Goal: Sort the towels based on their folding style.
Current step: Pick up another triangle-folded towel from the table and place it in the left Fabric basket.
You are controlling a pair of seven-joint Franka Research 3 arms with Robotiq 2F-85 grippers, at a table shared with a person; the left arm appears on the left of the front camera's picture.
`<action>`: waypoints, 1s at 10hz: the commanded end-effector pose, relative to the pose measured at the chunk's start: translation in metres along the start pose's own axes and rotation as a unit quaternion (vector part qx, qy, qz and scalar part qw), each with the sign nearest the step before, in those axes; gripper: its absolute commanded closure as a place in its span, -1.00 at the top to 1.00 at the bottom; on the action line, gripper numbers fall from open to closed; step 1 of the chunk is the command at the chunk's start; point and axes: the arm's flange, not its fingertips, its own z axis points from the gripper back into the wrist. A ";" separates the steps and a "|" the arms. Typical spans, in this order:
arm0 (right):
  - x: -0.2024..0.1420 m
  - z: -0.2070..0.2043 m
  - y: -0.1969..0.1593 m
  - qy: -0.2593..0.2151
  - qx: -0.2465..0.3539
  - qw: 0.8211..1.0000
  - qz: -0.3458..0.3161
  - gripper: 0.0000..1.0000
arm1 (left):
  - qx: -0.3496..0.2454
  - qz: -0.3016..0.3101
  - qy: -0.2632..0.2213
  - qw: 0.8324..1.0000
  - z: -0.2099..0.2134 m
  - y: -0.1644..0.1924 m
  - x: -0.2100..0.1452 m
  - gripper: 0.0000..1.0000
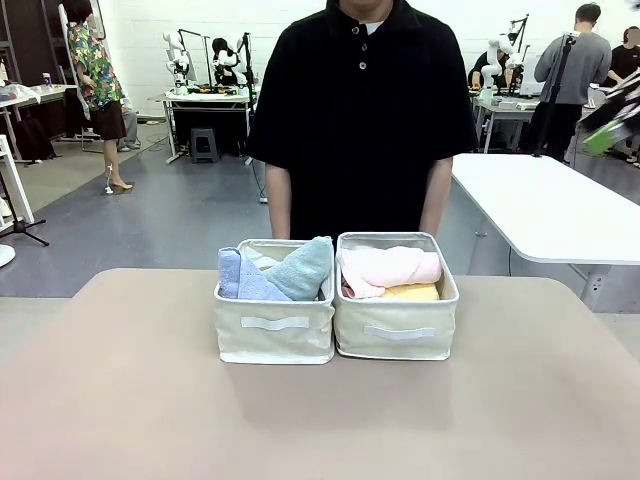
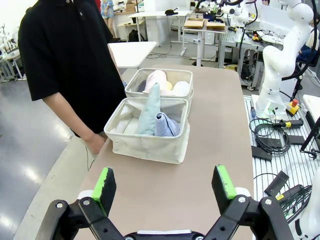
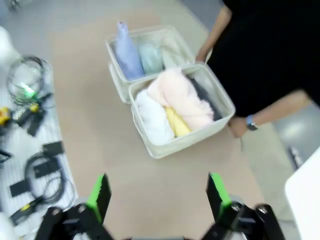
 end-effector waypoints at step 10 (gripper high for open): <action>-0.150 0.053 -0.083 -0.203 0.086 0.974 0.050 1.00 | 0.003 -0.005 0.010 1.000 -0.001 -0.003 0.000 1.00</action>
